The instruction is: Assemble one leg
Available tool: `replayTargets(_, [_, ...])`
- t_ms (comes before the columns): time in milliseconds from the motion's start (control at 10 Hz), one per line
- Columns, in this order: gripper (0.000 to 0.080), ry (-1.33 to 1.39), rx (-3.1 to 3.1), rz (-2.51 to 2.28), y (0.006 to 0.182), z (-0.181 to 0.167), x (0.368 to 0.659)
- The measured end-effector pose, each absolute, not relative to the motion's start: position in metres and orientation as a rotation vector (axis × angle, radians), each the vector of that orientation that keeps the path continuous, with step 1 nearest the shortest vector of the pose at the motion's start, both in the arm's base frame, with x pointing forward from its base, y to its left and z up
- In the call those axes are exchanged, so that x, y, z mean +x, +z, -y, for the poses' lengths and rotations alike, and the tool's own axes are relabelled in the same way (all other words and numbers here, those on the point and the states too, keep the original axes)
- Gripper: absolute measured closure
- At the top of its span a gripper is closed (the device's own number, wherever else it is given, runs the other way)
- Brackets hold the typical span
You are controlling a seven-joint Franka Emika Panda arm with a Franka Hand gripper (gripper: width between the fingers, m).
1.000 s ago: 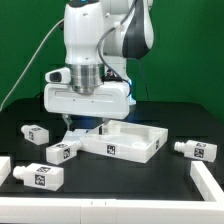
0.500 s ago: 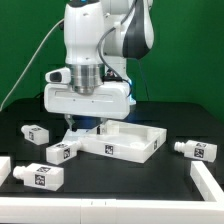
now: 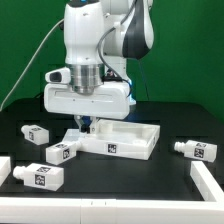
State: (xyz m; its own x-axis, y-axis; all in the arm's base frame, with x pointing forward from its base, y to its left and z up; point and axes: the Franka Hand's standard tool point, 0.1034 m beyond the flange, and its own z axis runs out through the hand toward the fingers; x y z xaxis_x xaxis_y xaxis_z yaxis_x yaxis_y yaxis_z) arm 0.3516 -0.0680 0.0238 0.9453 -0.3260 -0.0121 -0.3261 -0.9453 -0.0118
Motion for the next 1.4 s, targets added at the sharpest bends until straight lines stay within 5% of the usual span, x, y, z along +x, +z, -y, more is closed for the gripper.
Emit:
replayTargets(500, [0.075, 0.031, -3.08, -0.427, 0.031, 0.065, 0.366])
replayTargets(1000, [0.075, 0.044, -3.039, -0.167, 0.051, 0.05, 0.452])
replayTargets(1400, [0.075, 0.053, -3.04, -0.13, 0.048, 0.05, 0.45])
